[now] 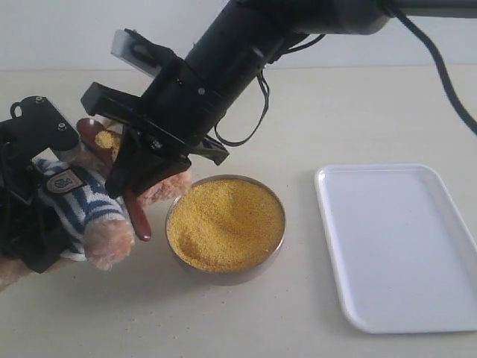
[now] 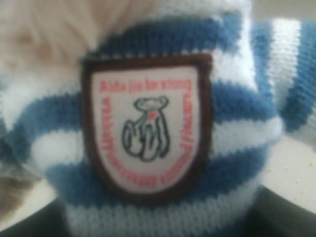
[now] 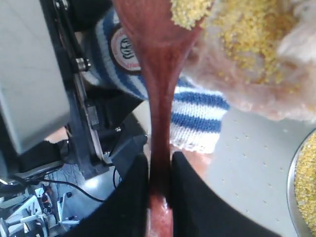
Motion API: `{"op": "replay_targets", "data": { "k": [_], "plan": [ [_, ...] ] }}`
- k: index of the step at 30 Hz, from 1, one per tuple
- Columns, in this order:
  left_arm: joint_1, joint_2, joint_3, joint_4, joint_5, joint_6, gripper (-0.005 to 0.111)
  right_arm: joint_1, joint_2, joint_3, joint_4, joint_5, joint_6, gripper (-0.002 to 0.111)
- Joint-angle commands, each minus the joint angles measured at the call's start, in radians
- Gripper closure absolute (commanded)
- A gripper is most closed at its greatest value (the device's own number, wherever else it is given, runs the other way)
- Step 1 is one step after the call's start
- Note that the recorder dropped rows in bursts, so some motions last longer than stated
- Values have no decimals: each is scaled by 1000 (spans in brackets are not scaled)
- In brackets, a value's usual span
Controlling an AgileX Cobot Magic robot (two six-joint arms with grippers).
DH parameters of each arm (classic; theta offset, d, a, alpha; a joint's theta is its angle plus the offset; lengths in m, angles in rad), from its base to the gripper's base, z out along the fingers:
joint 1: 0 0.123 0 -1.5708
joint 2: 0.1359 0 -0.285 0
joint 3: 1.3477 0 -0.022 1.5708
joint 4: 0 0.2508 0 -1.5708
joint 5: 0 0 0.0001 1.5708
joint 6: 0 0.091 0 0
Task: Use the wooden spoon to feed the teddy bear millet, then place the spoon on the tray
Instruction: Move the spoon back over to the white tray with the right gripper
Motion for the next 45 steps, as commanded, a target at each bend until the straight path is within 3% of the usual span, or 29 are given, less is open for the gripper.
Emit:
{"op": "replay_targets", "data": {
  "k": [1,9,22,32,39,45],
  "plan": [
    [-3,-10,2,-3,0,-1,103,-40,-3,4,91,-1,-38,109],
    [-3,-10,2,-3,0,-1,103,-59,-13,9,136,-1,-63,109],
    [-3,-10,2,-3,0,-1,103,-90,-13,154,380,-1,-212,109],
    [-3,-10,2,-3,0,-1,103,-100,-60,152,359,-1,-220,109],
    [-3,-10,2,-1,-22,-90,103,-187,-253,152,-32,-1,-130,109],
    [-2,-10,2,53,-23,-335,103,-220,-433,154,-637,-1,104,109]
  ]
}}
